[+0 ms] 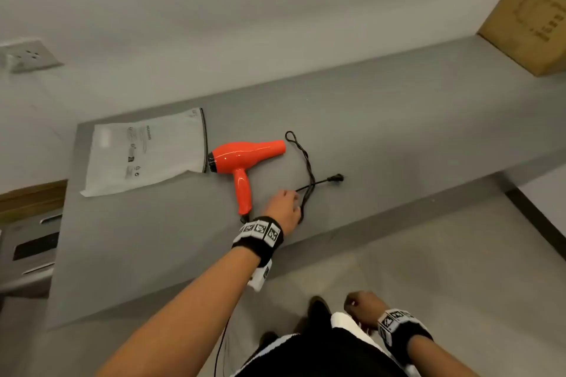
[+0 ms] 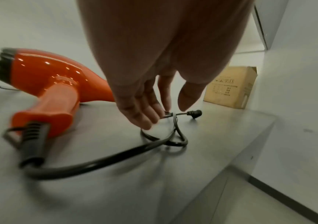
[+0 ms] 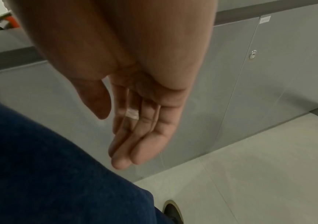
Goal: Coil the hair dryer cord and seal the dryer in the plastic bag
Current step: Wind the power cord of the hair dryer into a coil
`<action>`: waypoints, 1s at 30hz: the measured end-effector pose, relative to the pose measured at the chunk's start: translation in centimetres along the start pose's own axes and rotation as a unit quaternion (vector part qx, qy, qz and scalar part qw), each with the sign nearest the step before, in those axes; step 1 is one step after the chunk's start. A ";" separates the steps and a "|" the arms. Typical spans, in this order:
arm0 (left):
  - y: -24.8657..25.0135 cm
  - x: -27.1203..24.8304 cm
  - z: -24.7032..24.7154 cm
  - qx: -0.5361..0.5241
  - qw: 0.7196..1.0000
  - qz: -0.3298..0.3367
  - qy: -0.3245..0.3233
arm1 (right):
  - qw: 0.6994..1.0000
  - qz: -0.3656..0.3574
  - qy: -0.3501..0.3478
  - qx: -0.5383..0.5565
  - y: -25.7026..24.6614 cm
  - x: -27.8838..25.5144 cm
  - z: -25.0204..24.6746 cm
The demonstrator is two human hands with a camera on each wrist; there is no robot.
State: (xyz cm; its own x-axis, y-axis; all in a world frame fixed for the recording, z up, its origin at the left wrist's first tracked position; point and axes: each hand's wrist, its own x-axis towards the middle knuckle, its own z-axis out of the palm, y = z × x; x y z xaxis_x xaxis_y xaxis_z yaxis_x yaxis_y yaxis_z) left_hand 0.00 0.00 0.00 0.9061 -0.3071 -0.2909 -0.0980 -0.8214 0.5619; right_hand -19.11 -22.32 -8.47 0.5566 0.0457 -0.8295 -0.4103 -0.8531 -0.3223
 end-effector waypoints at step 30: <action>2.2 -2.7 -2.8 -0.139 0.989 -0.027 0.038 | 0.924 -0.205 0.231 0.226 -15.3 -3.0 -15.5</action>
State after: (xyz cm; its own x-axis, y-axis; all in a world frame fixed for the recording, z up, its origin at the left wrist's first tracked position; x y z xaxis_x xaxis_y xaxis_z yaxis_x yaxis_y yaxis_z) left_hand -1.50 0.33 4.16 0.9364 -0.2202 -0.2732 0.0594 -0.6678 0.7419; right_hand -3.30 -17.44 6.08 0.9384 0.0006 -0.3454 -0.2979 -0.5048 -0.8102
